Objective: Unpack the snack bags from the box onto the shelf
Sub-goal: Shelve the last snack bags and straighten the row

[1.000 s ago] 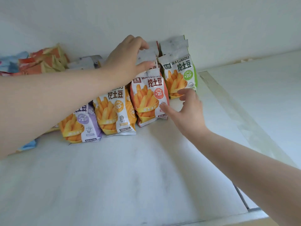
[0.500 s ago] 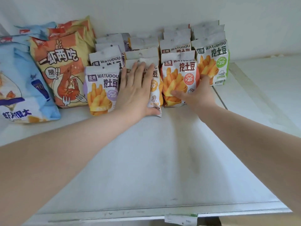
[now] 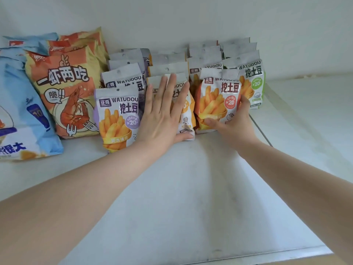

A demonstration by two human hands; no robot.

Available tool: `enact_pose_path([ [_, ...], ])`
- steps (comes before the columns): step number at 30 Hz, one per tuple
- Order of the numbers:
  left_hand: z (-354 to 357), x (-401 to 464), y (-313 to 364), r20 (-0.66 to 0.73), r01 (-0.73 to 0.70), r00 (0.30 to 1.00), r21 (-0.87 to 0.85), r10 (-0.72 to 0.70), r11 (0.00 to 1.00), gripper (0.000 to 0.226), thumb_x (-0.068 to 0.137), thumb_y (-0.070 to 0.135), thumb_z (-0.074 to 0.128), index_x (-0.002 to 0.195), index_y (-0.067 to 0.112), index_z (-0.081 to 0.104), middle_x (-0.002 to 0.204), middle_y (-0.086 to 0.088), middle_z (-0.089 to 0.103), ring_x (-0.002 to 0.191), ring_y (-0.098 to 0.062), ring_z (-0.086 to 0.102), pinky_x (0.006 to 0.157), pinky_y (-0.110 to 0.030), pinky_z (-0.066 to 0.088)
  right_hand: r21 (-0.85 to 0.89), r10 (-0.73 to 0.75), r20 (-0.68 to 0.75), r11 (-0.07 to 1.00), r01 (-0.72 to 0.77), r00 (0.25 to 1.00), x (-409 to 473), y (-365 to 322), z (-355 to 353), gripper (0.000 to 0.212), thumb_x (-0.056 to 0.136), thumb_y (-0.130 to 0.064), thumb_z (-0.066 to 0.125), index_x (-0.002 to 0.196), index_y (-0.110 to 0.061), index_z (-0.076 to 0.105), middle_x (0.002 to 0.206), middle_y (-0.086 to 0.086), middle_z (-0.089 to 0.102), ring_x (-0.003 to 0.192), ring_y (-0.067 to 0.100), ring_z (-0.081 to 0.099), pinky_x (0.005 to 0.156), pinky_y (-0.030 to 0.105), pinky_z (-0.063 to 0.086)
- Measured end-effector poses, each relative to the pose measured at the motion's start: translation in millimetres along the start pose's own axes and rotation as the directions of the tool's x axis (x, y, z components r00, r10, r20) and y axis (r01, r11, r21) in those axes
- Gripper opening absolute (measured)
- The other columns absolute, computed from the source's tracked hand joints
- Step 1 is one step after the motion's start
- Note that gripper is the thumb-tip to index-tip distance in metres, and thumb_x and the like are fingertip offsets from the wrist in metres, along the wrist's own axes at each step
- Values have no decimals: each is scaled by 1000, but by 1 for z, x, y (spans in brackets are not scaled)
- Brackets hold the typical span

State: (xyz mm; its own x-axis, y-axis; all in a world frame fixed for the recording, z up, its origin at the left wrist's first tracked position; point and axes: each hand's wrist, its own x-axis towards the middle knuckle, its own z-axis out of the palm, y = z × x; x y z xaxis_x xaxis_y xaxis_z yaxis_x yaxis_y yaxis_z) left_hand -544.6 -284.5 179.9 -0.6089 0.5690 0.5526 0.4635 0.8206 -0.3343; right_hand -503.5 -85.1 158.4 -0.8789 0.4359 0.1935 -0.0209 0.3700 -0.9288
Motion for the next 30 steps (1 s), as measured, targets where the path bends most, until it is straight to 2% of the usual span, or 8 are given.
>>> enact_pose_path([
  [4,7,0,-8,46,-37,998,79,33,996,123,67,83,46,152,12,-8,158,-24,3,146,-42,5,118,-57,9,-33,-41,9,999,41,999,-4,-3,5,104,70,-21,87,148,-18,20,133,-15,45,116,5,46,92,23,36],
  [6,16,8,-7,31,-29,999,112,25,993,122,68,82,47,152,11,-7,158,-24,6,146,-42,7,118,-55,9,-48,-68,15,996,69,998,-1,-4,7,103,69,-17,88,147,-18,20,134,-15,43,115,2,44,92,20,36],
  [12,34,24,1,-8,22,1000,180,-21,984,121,69,79,47,152,12,-10,158,-23,8,145,-41,11,117,-54,11,-50,-82,48,995,85,995,11,1,7,108,70,-17,87,149,-21,14,136,-15,39,131,12,43,104,32,39],
  [16,36,21,5,-33,28,999,110,-24,994,119,67,72,61,153,20,-2,159,-21,8,144,-44,11,114,-59,10,-26,-96,43,995,97,994,11,0,2,119,59,-26,92,150,-22,14,140,-16,40,135,10,41,113,41,37],
  [20,36,24,8,-19,67,998,50,-66,997,125,59,68,70,152,18,3,157,-21,15,143,-45,16,112,-62,9,-68,-101,100,992,108,990,13,-2,0,116,65,-19,90,150,-21,10,142,-12,40,134,14,43,113,44,37],
  [22,30,24,7,9,66,998,-15,-66,998,131,58,66,74,151,12,0,157,-25,10,145,-44,9,112,-60,3,-97,-100,88,989,108,991,13,-2,-1,113,66,-17,89,150,-21,12,139,-12,41,131,15,45,110,40,39],
  [25,16,20,1,63,94,994,13,-95,995,134,62,65,72,150,5,-8,157,-28,-2,146,-43,-1,114,-55,-5,-129,-92,78,986,101,993,11,-4,-3,110,68,-13,87,150,-24,14,129,-18,41,125,13,48,103,35,42],
  [30,17,22,-12,163,1,986,104,-18,995,134,66,72,66,149,10,-20,156,-29,-9,145,-43,-6,117,-50,-5,-175,-51,120,982,72,991,15,-9,-3,108,72,-16,86,151,-24,11,129,-13,45,116,14,49,96,33,41],
])
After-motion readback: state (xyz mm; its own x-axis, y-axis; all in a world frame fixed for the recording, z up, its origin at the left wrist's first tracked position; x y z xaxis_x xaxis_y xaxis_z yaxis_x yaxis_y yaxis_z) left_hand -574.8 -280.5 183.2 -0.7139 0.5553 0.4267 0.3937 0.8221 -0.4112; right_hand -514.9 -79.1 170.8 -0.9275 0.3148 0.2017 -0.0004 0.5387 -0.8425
